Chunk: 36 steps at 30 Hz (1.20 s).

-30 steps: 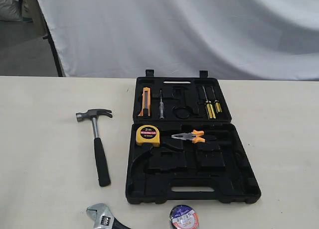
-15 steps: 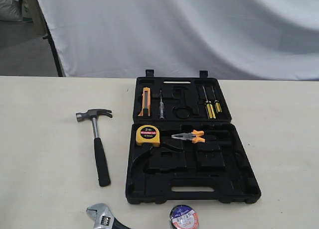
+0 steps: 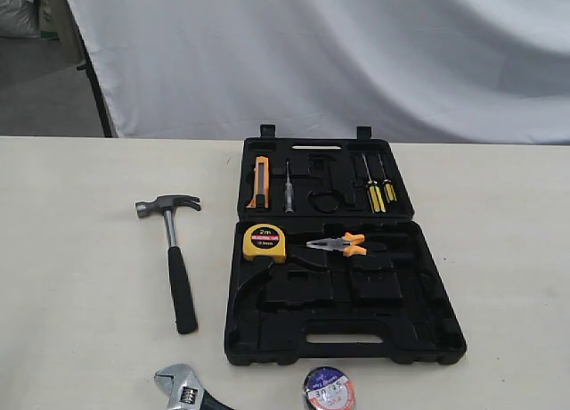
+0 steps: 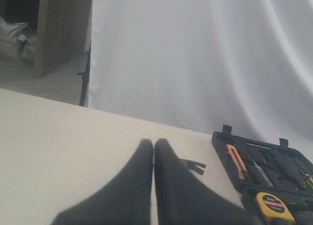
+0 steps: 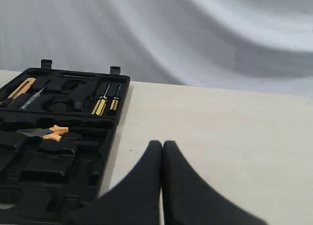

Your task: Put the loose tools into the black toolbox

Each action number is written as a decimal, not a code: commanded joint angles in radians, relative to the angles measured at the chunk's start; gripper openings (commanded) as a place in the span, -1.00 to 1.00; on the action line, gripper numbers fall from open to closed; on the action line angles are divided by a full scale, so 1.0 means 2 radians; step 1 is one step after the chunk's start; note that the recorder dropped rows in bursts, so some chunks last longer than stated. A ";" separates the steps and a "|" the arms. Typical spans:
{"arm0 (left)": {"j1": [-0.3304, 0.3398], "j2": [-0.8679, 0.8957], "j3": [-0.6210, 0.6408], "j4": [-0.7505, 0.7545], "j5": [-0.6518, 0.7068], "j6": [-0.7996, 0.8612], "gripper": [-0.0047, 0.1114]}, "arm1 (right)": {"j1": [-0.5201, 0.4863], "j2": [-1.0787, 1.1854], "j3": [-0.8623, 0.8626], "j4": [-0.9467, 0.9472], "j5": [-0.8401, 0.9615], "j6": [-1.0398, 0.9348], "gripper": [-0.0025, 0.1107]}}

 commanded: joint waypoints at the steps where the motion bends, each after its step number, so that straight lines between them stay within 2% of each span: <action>1: 0.013 -0.002 -0.001 0.002 -0.004 -0.002 -0.91 | -0.003 -0.003 0.002 0.018 -0.009 0.044 -0.96; 11: 0.013 -0.002 -0.001 0.002 -0.004 -0.002 -0.91 | -0.003 -0.003 0.002 0.156 -0.207 0.063 -0.96; 14: 0.013 -0.002 -0.001 0.002 -0.004 -0.002 -0.91 | -0.003 -0.003 0.002 0.179 -0.258 0.105 -0.96; 18: 0.013 -0.002 -0.001 0.002 -0.004 -0.002 -0.91 | -0.003 -0.003 0.002 0.180 -0.265 0.172 -0.96; 30: 0.013 -0.002 -0.001 0.002 -0.004 -0.002 -0.91 | -0.003 -0.003 0.002 0.165 -0.239 0.169 -0.96; 36: 0.013 -0.002 -0.001 0.002 -0.004 -0.002 -0.91 | 0.001 -0.003 0.002 0.124 -0.234 0.178 -0.96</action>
